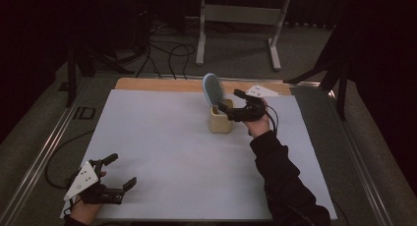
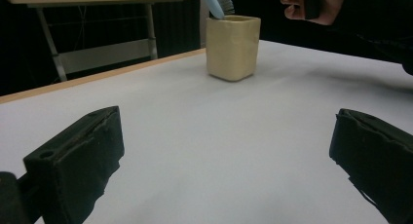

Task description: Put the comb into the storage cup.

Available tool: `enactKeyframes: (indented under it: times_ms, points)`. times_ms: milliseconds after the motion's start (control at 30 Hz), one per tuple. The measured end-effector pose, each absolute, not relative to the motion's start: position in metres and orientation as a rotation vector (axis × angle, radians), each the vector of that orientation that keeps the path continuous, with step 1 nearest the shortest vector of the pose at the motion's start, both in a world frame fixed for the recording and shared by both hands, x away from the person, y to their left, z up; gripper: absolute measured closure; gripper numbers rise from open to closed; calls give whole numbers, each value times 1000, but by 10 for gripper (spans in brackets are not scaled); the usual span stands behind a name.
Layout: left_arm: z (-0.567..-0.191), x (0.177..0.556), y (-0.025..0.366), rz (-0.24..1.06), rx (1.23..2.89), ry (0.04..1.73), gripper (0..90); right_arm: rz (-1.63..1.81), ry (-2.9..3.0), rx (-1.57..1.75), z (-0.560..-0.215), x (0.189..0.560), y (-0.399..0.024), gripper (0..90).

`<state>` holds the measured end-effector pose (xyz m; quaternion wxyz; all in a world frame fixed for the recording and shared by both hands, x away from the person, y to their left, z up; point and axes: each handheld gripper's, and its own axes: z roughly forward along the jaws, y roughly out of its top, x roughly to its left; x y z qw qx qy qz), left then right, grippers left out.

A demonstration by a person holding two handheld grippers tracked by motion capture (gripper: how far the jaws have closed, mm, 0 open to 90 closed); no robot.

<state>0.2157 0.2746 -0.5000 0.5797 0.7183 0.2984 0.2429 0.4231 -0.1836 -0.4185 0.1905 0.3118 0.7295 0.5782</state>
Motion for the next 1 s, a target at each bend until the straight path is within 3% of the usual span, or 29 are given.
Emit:
enactKeyframes:
  times_ms: [1000]
  points:
    - [-500,215,273,572,1685,692,0,1621,2104,901,-442,377,-216,90]
